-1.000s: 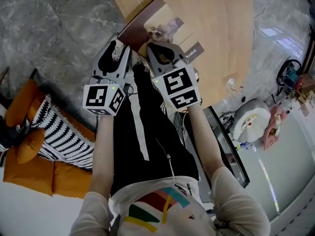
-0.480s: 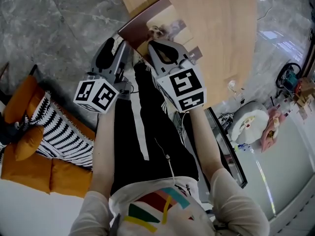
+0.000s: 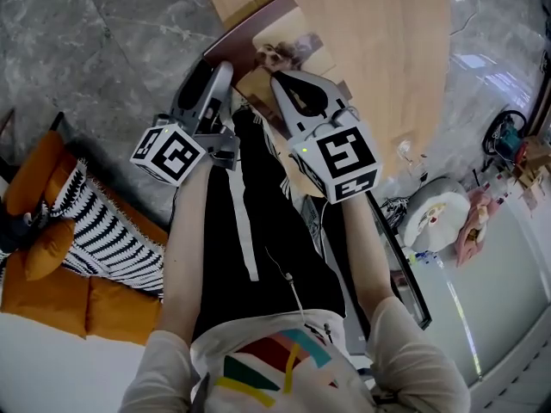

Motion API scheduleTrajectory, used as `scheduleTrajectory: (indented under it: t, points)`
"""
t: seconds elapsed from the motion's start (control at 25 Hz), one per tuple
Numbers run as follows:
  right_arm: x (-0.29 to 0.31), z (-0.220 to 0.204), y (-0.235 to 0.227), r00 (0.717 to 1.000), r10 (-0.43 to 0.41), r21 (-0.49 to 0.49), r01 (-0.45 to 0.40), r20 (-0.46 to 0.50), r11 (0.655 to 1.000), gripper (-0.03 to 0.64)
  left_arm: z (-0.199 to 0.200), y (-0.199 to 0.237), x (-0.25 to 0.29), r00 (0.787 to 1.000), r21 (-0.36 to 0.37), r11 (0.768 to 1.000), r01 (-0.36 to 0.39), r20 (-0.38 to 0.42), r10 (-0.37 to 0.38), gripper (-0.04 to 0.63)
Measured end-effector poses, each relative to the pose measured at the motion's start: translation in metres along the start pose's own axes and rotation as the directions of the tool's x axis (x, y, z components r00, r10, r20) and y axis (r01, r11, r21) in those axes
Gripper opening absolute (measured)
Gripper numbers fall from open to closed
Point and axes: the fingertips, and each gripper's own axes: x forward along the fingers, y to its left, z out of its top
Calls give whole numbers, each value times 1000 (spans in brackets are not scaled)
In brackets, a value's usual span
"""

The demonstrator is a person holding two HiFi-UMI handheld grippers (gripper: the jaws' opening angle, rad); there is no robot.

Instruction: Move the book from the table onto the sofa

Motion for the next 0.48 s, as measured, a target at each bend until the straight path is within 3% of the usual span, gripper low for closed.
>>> scheduleTrajectory:
  t: [0.28, 0.48]
  points:
    - [2, -1, 5, 1000, 12, 21, -12, 23, 1000, 8, -9, 5, 11, 1000, -31, 999, -18, -11, 17, 213]
    - [0, -5, 1, 1000, 9, 49, -10, 30, 999, 8, -8, 0, 14, 1000, 3, 1000, -16, -27, 16, 202]
